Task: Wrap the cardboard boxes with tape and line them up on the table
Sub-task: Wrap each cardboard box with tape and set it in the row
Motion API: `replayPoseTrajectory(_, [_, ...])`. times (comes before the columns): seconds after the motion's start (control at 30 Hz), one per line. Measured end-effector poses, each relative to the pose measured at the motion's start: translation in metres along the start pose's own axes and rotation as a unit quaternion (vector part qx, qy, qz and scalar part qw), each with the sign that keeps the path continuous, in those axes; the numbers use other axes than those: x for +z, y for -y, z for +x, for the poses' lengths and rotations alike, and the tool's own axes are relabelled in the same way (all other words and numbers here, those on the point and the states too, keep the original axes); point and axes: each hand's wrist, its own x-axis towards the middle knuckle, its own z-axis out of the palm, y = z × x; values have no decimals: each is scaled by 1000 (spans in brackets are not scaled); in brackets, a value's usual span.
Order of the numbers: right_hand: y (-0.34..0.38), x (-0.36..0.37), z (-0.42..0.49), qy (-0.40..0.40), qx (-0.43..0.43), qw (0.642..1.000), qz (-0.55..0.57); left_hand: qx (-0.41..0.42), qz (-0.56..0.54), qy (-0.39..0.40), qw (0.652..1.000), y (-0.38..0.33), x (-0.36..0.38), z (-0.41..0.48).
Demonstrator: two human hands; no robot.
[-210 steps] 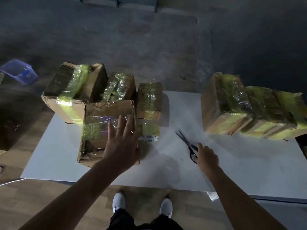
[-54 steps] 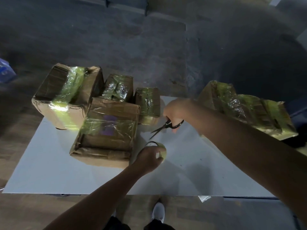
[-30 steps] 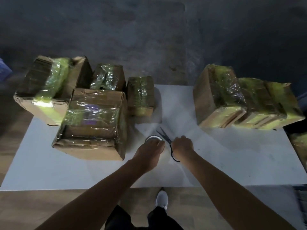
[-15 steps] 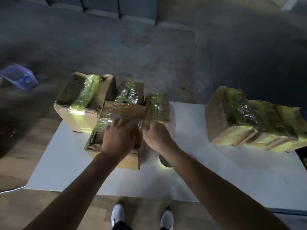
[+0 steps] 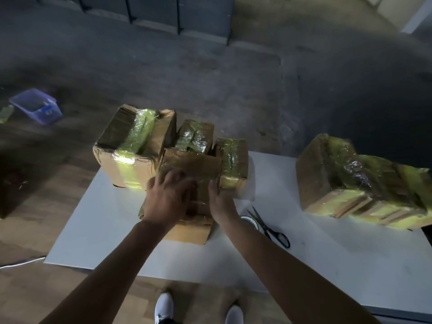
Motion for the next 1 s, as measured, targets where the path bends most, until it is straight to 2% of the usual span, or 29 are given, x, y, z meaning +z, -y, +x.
replayPoseTrajectory(0.03, [-2,-3,0,5,-10,1000,8,-55,0,16,998,6,-2,3])
replayPoseTrajectory(0.1, [-5,-7,1,13,-30,999,22,-151,-85,58,983,12,-5,9])
replayPoseTrajectory(0.2, [-7,-15,5,34,-34,999,7,-182,-161,56,968,14,-6,10])
replayPoseTrajectory(0.27, [-9,-22,8,49,-24,999,-6,-262,-188,59,945,19,-9,11])
replayPoseTrajectory(0.33, [-14,-29,12,72,-12,996,42,-301,-237,46,922,23,-17,12])
replayPoseTrajectory(0.4, [-17,-32,11,90,20,991,99,-283,-264,10,922,16,-24,9])
replayPoseTrajectory(0.43, [-19,-30,12,89,25,991,92,-264,-265,-13,927,9,-27,6])
replayPoseTrajectory(0.53, [-24,-14,13,59,44,996,-45,-193,-250,-38,948,-16,-18,-7])
replayPoseTrajectory(0.6, [-22,-6,14,58,81,992,-71,-175,-205,-10,963,-23,-6,-15])
replayPoseTrajectory(0.7, [-10,-6,13,83,120,984,104,-126,-122,94,980,-27,12,-16])
replayPoseTrajectory(0.77, [-2,-11,16,82,120,975,166,-43,-18,201,979,-30,32,-20])
replayPoseTrajectory(0.83, [-1,-15,17,79,149,973,155,4,50,269,962,-34,53,-26])
replayPoseTrajectory(0.87, [-2,-14,17,73,148,977,135,1,42,281,959,-35,60,-26])
replayPoseTrajectory(0.93, [-8,-11,19,37,86,994,48,-11,-17,274,961,-33,65,-24])
replayPoseTrajectory(1.0, [-16,-3,17,-14,39,999,-28,26,-30,275,961,-22,62,-22])
